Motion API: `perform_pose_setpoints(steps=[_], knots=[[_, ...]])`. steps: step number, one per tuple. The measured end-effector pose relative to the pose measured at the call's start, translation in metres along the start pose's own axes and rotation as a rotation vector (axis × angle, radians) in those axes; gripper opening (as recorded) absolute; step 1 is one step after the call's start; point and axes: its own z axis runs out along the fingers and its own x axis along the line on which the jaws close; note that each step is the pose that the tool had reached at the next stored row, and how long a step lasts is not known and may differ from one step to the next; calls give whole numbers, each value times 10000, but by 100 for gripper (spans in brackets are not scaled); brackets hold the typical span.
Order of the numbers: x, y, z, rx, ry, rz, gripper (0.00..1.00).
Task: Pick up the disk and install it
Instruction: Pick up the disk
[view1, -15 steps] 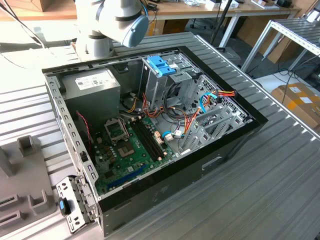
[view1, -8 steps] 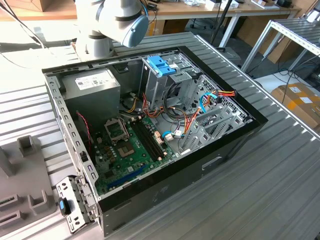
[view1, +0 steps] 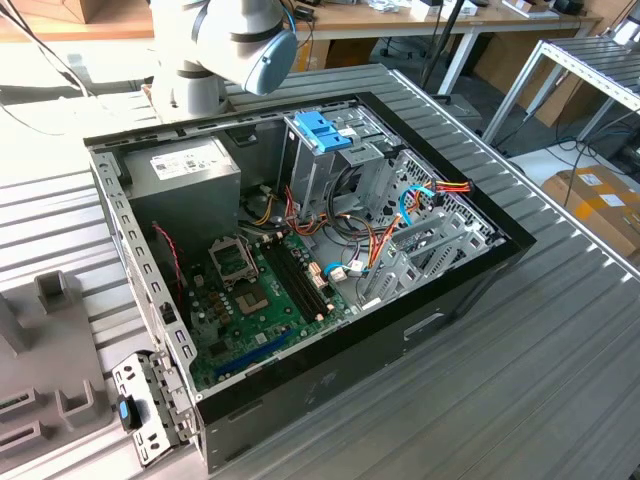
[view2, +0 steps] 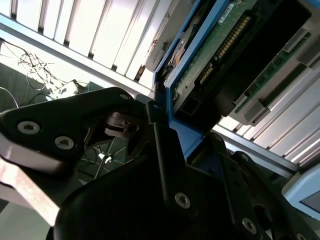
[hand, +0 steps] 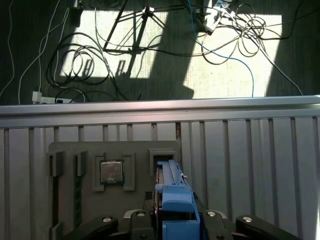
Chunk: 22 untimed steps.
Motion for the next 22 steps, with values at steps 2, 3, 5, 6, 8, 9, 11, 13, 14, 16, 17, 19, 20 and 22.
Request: perform_pose_setpoints(steps=[2, 3, 5, 6, 8, 9, 11, 13, 14, 16, 17, 19, 20, 22], knots=[[0, 1, -13, -1, 1, 1, 37], [-1, 1, -19, 0, 1, 0, 37], [-1, 2, -28, -1, 1, 0, 37], [-1, 2, -33, -1, 1, 0, 37], [-1, 2, -43, -1, 1, 0, 37], [-1, 3, -47, 0, 0, 0, 37], [-2, 3, -55, -1, 0, 0, 37], [-2, 4, -65, 0, 0, 0, 37], [-2, 4, -73, -1, 1, 0, 37], [-2, 5, -83, -1, 1, 0, 37], [-3, 5, -88, -1, 1, 1, 37], [-3, 5, -97, 0, 1, 0, 37], [-3, 6, -101, 0, 0, 0, 37], [-3, 6, -116, -1, 1, 0, 37]])
